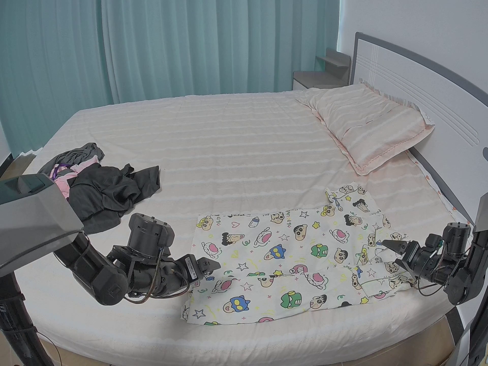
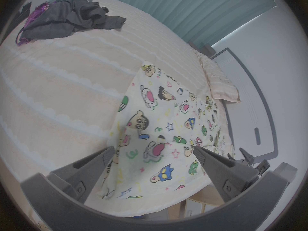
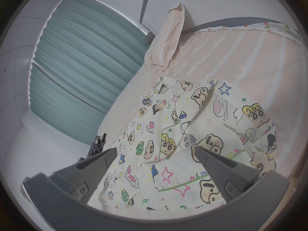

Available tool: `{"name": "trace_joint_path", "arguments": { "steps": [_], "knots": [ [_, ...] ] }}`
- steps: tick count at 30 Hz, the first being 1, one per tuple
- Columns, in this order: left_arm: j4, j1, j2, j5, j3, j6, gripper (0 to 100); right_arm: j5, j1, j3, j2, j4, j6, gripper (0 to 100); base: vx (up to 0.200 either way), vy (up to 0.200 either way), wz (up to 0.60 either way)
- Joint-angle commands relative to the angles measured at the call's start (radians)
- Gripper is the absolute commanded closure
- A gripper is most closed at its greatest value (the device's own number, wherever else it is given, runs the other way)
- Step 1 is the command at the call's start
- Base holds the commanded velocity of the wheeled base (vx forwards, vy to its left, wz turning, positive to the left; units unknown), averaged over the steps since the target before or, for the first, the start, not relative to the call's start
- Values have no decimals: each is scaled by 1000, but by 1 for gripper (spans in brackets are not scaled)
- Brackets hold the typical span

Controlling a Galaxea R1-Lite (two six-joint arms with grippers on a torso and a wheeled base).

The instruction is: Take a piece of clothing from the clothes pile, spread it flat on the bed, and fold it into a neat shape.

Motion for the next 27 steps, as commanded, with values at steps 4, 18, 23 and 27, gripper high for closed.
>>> {"name": "trace_joint_path", "arguments": {
  "steps": [4, 18, 23, 27],
  "knots": [
    [-6, 1, 79, -25, -64, 3, 0, 0, 0, 0, 2, 0, 0, 0, 0, 0, 0],
    [-8, 9, 189, -21, -132, 73, 0, 0, -1, 0, 2, 0, 0, 0, 0, 0, 0],
    [-8, 10, 191, -21, -130, 73, 0, 0, 0, 0, 2, 0, 0, 0, 0, 0, 0],
    [-6, 12, 189, -19, -124, 73, 0, 0, -1, 0, 2, 0, 0, 0, 0, 0, 0]
  ]
}}
